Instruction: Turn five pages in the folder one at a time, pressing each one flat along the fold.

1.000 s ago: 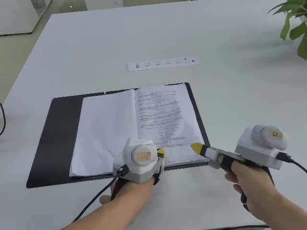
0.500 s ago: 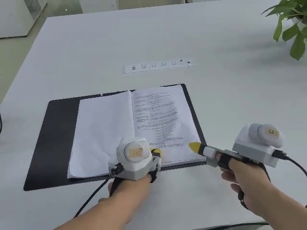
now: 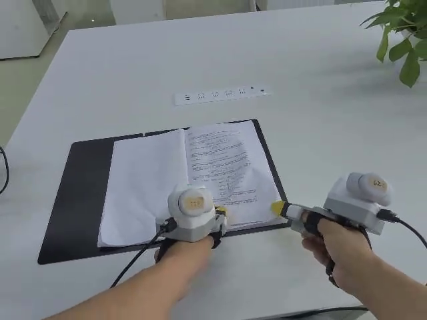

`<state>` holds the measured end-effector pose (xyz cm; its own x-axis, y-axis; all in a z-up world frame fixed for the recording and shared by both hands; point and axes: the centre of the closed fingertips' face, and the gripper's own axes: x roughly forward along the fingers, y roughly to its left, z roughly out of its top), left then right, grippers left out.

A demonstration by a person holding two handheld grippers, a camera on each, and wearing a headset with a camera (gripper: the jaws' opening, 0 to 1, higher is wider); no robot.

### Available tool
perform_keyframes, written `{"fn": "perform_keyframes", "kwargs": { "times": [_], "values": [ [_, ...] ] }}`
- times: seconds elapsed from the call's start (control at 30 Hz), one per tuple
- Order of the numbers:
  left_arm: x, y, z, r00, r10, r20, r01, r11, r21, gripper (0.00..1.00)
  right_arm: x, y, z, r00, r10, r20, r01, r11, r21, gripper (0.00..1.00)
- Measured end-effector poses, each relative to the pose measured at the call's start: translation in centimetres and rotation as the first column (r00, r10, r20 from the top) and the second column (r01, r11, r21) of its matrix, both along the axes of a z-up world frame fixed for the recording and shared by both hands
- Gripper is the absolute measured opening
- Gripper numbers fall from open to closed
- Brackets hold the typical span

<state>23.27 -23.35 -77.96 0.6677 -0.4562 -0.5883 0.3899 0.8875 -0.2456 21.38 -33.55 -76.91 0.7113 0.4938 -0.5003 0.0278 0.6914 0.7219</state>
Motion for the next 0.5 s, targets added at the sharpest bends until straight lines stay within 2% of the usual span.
{"fn": "perform_keyframes", "kwargs": {
  "times": [0.03,0.17,0.27,0.3,0.37,0.43,0.5],
  "values": [
    [-0.2,0.2,0.1,1.0,-0.006,-0.007,0.006,1.0,0.003,0.02,0.0,0.0,0.2,1.0,-0.005,0.001,0.005,1.0,0.003,0.0],
    [-1.0,1.3,1.1,1.0,-0.024,0.009,0.023,0.999,0.026,0.13,0.0,0.4,2.0,0.999,-0.018,0.038,0.017,0.999,0.033,0.0],
    [-1.8,2.2,2.1,0.999,-0.042,0.015,0.041,0.999,0.032,0.14,0.1,1.0,3.5,0.998,-0.016,0.068,0.012,0.998,0.061,0.0],
    [-2.0,2.7,2.8,0.998,-0.046,0.034,0.045,0.999,0.031,0.15,0.1,1.2,4.2,0.997,-0.013,0.08,0.008,0.998,0.063,0.0],
    [-2.2,3.2,4.0,0.997,-0.046,0.06,0.046,0.999,0.003,0.15,-0.1,1.9,5.7,0.994,-0.011,0.106,0.002,0.996,0.085,0.0],
    [-2.5,3.8,4.8,0.996,-0.048,0.07,0.047,0.999,0.002,0.19,-0.3,2.4,6.8,0.993,-0.012,0.119,0.001,0.996,0.09,0.0],
    [-2.9,4.2,6.3,0.993,-0.055,0.101,0.057,0.998,-0.019,0.2,-0.3,3.4,8.3,0.99,-0.009,0.139,-0.009,0.991,0.131,0.0]
  ]
}}
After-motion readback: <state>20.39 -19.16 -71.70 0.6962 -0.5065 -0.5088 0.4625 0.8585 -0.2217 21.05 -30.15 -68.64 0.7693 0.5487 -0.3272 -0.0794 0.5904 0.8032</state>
